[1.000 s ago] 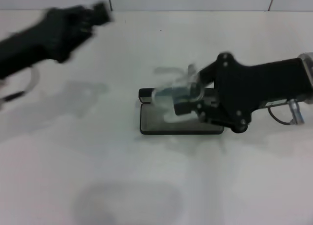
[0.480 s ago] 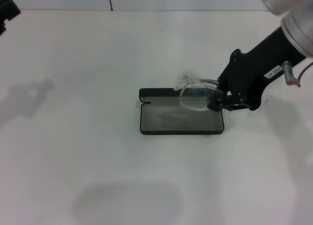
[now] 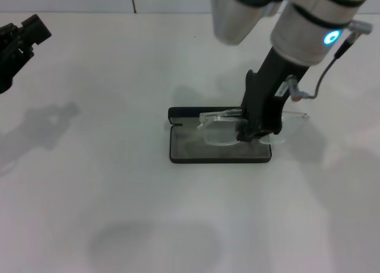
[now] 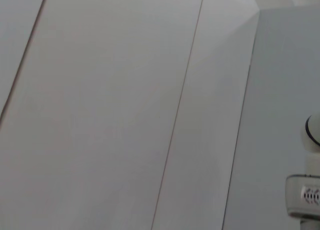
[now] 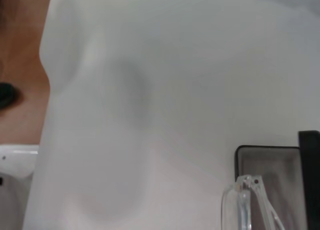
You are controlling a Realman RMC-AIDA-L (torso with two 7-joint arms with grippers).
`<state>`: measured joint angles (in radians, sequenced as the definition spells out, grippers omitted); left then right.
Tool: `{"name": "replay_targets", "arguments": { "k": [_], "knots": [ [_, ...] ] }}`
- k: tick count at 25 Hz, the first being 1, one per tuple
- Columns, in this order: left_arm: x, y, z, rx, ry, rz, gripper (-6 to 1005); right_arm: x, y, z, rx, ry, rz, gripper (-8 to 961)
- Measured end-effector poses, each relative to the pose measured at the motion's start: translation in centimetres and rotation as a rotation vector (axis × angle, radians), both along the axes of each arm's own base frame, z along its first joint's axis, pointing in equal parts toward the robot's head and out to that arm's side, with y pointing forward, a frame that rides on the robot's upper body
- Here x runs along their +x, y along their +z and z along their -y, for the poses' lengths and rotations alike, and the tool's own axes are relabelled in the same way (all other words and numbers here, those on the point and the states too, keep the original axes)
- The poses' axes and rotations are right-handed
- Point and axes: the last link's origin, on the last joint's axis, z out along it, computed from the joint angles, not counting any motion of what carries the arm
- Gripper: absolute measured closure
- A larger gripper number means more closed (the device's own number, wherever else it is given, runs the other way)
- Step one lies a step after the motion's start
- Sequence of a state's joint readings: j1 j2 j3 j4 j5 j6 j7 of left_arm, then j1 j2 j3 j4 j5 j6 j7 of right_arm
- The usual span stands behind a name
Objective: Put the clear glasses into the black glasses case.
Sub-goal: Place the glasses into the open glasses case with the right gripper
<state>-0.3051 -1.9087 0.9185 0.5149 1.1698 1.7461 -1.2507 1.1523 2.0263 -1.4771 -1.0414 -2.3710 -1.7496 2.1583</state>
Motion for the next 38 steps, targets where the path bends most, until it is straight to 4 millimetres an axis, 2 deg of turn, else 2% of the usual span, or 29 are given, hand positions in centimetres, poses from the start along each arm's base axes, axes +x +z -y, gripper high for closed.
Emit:
{"name": "replay_targets", "arguments": {
  "k": [10,27,38],
  "knots": [
    [-0.3,0.5,-0.2,0.032,0.020,0.017,883,0.9,-3.6,-0.1,-0.001,0.027,0.009,801],
    [-0.8,0.8,0.0,0.074,0.038,0.017,882,2.8,-5.0,-0.7,0.053,0.026,0.013,798],
    [-1.1,0.7,0.0,0.074,0.057,0.016,881,3.1,-5.5,-1.0,0.080,0.055,0.000,795]
  ]
}}
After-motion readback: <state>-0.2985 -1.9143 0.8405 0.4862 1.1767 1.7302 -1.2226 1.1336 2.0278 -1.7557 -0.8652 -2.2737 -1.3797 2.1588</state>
